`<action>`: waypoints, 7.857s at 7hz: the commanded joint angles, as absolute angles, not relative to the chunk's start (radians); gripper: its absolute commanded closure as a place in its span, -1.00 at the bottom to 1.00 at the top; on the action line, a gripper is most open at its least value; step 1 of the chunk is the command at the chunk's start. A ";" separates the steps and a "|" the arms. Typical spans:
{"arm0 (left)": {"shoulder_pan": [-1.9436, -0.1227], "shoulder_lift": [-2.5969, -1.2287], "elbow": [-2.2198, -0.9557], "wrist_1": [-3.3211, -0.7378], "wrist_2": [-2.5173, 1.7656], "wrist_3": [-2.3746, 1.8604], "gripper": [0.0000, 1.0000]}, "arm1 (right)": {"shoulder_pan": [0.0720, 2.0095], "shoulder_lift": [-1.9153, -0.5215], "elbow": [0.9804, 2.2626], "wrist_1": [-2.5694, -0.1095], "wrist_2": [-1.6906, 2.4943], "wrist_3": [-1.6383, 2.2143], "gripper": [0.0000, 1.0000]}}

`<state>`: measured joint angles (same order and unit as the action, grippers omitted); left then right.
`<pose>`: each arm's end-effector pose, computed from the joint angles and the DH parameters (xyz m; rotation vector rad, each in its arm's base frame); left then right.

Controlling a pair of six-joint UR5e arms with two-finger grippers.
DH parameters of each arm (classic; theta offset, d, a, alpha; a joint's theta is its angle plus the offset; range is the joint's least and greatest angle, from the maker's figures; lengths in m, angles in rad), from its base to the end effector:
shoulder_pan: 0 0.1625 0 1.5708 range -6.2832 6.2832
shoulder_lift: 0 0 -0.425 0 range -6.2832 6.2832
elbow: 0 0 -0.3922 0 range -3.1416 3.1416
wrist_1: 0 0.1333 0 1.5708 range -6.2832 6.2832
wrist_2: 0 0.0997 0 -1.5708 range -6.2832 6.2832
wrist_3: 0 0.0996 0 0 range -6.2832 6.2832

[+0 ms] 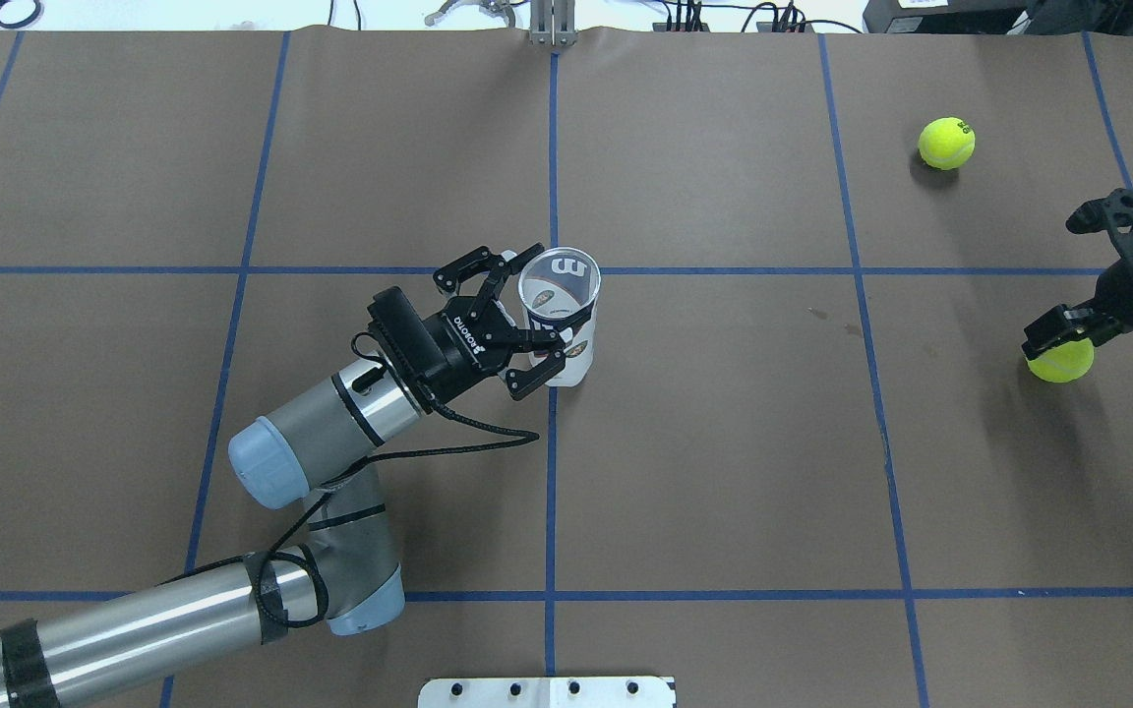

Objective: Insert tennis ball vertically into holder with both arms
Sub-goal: 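Grasp the nearer yellow tennis ball with the right gripper while left holds can, then carry the ball with the right gripper over the can's opening, then release the ball with the right gripper into the can, then move the right gripper to the other yellow tennis ball and grasp it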

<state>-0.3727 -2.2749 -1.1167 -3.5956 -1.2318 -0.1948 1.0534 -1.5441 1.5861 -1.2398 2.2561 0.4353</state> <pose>0.5561 -0.3961 0.2526 1.8201 1.2923 0.1613 -0.1982 -0.4903 0.6064 0.0078 -0.7670 -0.2058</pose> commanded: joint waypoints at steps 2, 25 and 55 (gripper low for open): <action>-0.373 -2.275 -1.117 -3.596 -1.232 -0.195 -0.45 | 1.054 -1.542 1.583 -1.241 2.267 0.442 1.00; -0.371 -2.260 -1.118 -3.597 -1.203 -0.196 -0.76 | 0.680 -0.781 1.782 -1.511 2.054 1.539 -0.97; -0.373 -2.243 -1.132 -3.597 -1.192 -0.196 -0.76 | 1.083 -0.983 1.158 -1.176 1.859 1.035 1.00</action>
<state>-0.3728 -2.2414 -1.1319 -3.5972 -1.1919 -0.1957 1.0674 -0.9866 1.0932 -1.1224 1.8200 1.0351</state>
